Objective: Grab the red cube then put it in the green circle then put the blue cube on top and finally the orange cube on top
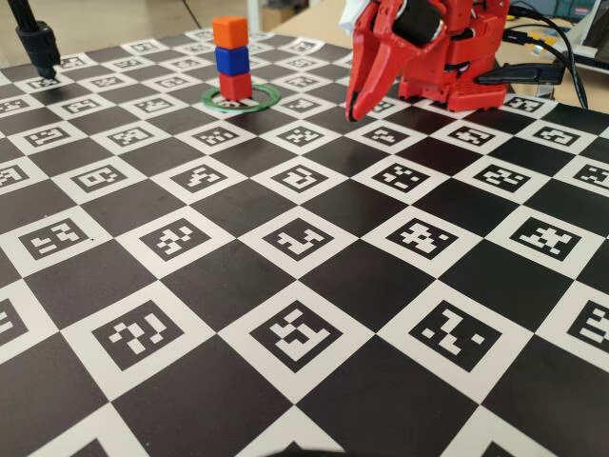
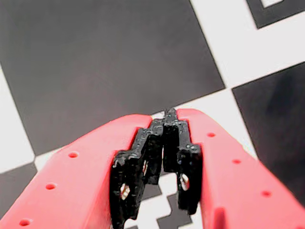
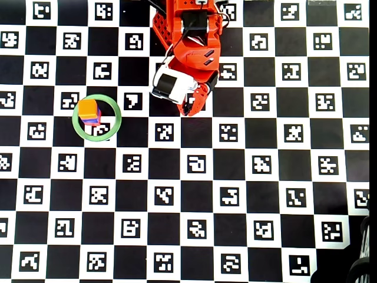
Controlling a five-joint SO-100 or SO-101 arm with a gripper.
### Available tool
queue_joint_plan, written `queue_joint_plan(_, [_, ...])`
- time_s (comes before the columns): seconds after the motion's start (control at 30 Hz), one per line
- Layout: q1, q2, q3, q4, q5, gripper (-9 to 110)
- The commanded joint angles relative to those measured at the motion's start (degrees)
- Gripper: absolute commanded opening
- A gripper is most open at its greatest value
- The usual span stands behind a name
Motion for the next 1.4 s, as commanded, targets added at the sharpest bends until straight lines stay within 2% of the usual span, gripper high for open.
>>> queue_joint_plan(0.0, [-0.79, 2.2, 1.93, 1.41, -2.46, -6])
queue_joint_plan(0.37, [0.62, 6.42, 3.78, 11.25, -19.34, -6])
queue_joint_plan(0.6, [1.67, 6.5, 3.78, 14.94, -24.08, -6])
queue_joint_plan(1.37, [2.99, 6.42, 3.78, 15.03, -24.35, -6])
